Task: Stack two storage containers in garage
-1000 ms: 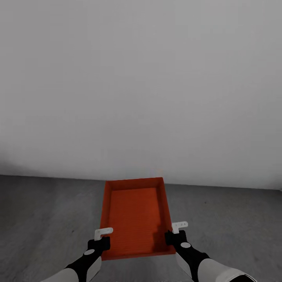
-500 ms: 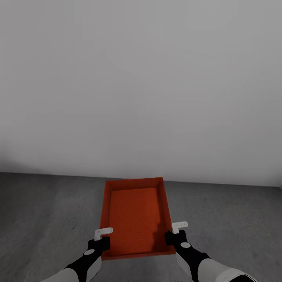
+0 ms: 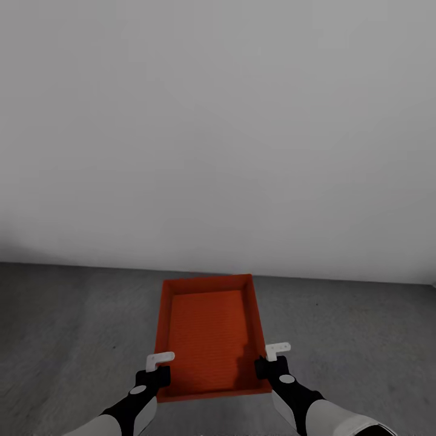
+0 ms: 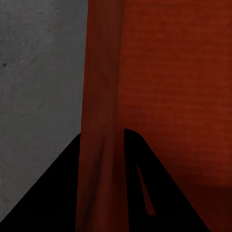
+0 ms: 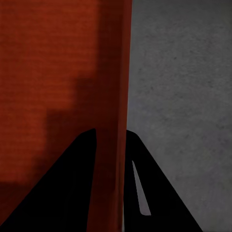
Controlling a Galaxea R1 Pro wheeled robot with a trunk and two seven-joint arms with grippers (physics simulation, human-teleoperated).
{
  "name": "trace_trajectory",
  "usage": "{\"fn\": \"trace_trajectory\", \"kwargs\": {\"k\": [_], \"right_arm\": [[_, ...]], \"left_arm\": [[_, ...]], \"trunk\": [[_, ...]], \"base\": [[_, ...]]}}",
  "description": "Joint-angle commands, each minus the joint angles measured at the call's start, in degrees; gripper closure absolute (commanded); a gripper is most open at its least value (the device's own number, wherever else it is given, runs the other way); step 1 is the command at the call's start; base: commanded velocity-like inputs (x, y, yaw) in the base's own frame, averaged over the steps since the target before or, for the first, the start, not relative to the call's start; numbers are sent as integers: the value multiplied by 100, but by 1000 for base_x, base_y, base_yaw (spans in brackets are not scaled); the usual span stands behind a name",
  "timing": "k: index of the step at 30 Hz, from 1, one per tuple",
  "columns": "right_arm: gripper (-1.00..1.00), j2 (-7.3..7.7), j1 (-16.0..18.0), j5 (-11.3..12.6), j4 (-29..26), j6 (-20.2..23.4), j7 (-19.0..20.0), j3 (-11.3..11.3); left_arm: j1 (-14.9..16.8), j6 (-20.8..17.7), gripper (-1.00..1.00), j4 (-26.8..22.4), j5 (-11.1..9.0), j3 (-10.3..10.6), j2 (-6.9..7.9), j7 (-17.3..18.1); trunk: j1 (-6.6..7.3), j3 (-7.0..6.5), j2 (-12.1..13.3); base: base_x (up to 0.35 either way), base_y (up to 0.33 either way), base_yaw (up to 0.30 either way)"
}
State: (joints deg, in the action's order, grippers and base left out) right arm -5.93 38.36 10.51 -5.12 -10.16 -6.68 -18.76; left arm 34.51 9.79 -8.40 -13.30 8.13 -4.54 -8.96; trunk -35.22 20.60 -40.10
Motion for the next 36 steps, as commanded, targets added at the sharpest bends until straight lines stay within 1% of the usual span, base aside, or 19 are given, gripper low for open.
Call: {"fn": "trace_trajectory", "kwargs": {"k": [1,36], "right_arm": [[100,-128,5,162,-165,-1,0,361],[100,-128,5,162,-165,-3,5,358]], "left_arm": [[3,5,100,5,-59,-207,-3,-18],[3,5,100,5,-59,-205,-3,-18]], "trunk": [[-1,17,-6],[-1,343,-6]], "base": [[0,0,0],[0,0,0]]}}
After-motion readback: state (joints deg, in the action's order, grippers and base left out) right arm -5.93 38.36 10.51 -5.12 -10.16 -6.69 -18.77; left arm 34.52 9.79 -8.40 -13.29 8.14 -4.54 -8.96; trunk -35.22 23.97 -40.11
